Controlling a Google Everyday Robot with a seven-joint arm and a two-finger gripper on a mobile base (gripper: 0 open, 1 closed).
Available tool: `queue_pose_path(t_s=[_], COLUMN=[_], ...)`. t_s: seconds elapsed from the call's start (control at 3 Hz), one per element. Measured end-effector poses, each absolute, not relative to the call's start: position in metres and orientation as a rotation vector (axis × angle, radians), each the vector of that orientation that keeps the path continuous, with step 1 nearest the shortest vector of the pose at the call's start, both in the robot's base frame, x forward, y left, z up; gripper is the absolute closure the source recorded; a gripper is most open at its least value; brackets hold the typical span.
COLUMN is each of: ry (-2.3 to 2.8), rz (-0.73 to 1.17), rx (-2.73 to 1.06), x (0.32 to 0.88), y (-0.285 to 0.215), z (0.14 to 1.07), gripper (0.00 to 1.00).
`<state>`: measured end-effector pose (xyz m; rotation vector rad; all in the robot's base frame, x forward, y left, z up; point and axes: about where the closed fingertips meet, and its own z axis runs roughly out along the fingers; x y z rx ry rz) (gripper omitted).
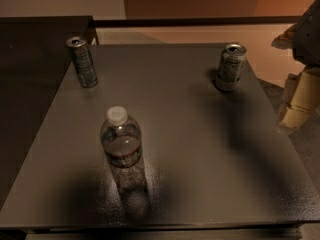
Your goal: Move 7up can near water bottle
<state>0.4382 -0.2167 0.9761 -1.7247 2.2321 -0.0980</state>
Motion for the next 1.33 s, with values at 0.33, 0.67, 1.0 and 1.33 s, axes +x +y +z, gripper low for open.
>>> queue_pose_path(t_s=[0.33, 0.67, 1.0, 1.33], ry=[2.227, 2.219, 2.213, 2.225], rz=[-0.097, -0.104, -0.068, -0.027], rx=[-1.708, -1.645, -1.534, -1.409], x=[0.441, 0.455, 0.481, 0.515], y=[-0.217, -0.222, -0.226, -0.232], z=[0.977, 0.975, 0.968, 0.959], gripper=[0.0, 0.0, 0.0, 0.0])
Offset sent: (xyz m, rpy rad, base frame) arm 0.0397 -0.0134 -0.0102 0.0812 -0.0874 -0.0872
